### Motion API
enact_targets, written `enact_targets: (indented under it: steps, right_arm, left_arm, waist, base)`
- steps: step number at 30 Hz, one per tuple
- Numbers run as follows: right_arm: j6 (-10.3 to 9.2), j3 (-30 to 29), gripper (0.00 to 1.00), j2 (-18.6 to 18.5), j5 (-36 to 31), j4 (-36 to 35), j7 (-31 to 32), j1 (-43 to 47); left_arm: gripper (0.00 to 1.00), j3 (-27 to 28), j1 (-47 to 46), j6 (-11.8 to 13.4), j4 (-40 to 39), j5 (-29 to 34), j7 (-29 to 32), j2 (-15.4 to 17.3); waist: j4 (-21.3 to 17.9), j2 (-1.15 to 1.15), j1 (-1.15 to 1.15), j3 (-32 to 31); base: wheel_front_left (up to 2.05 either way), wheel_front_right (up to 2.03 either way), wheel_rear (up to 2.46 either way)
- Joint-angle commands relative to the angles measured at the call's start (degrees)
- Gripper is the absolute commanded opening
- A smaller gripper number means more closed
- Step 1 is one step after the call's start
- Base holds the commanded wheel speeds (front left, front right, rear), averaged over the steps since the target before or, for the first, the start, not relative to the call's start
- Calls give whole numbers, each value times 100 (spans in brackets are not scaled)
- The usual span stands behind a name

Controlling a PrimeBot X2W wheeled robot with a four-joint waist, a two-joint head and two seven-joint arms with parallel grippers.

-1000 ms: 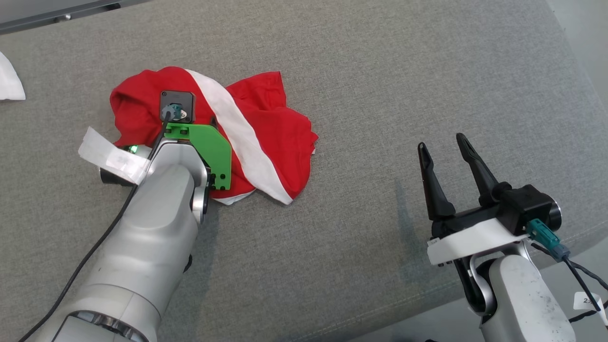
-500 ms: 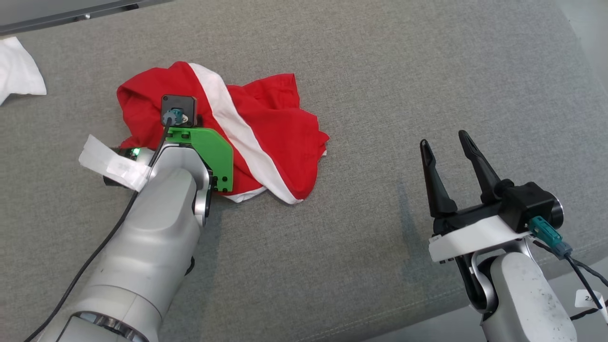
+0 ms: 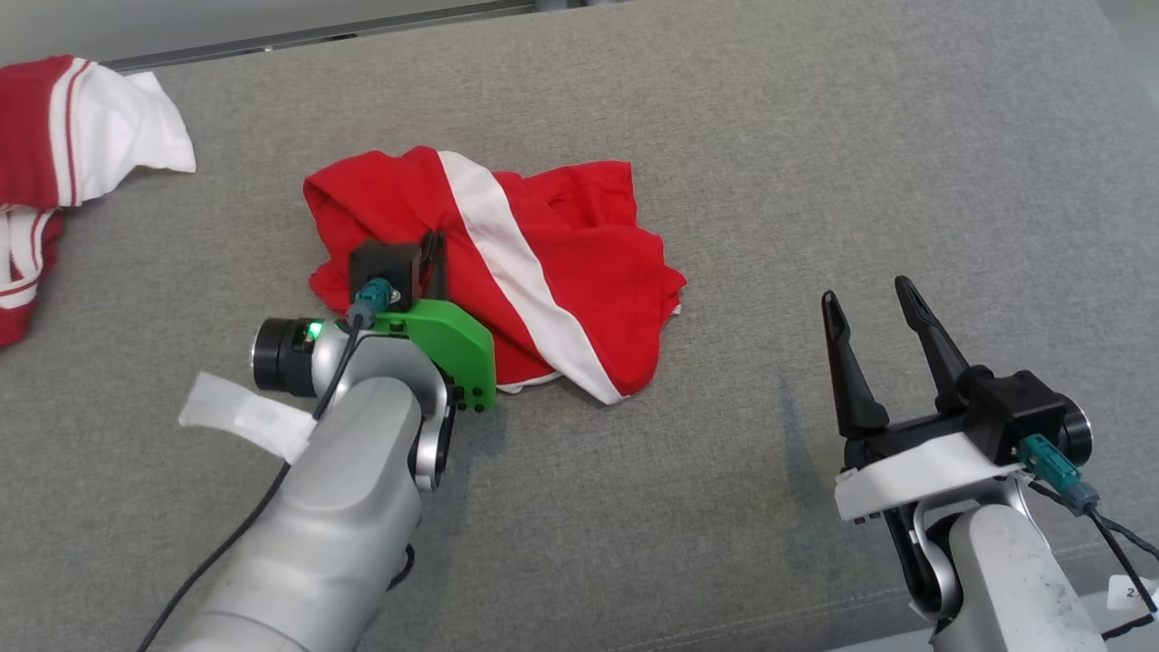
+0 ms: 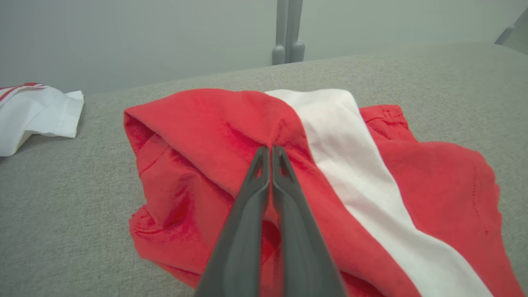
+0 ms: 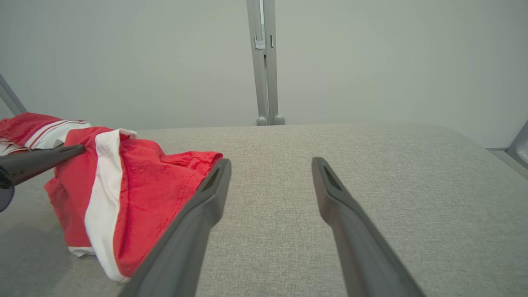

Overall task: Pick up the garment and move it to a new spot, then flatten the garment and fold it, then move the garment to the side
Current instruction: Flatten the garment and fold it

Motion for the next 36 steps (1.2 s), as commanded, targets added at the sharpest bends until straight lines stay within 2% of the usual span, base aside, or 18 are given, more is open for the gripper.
enact_targets:
  steps: [1, 9, 13, 29, 31, 32, 33, 36]
  right_arm:
    - [2, -14, 100, -17, -40, 9, -15, 114]
    - [2, 14, 100, -18, -99, 54, -15, 229]
    - [2, 100, 100, -17, -112, 83, -15, 227]
    - [2, 264, 100, -16, -116, 250, -15, 227]
    - [2, 254, 100, -17, -108, 264, -15, 260]
    - [2, 241, 100, -17, -106, 268, -15, 282]
    - [2, 232, 100, -16, -105, 272, -15, 303]
    - [2, 201, 100, -17, -106, 281, -15, 343]
  left_arm:
    - [0, 5, 122, 48, -44, -36, -29, 21]
    - [0, 151, 1243, 478, -1223, -117, -201, 274]
    - [0, 121, 1716, 604, -1511, -188, -25, 380]
    - [0, -13, 2210, 708, -1587, -393, 323, 374]
    - [36, -7, 2249, 706, -1584, -412, 282, 376]
    - [83, -8, 2279, 698, -1592, -411, 254, 372]
    - [100, -6, 2295, 701, -1605, -407, 230, 381]
    - [100, -5, 2327, 722, -1663, -399, 185, 438]
  waist:
    - [195, 0, 0, -140]
    - [551, 0, 0, -258]
    - [628, 0, 0, -264]
    - [486, 0, 0, -398]
    - [476, 0, 0, -432]
    - [476, 0, 0, -452]
    - [477, 0, 0, -470]
    - [485, 0, 0, -534]
  base:
    - [0, 0, 0]
    - [0, 0, 0]
    - [0, 0, 0]
    - [0, 0, 0]
    - [0, 0, 0]
    - [0, 0, 0]
    - [0, 0, 0]
    - [0, 0, 0]
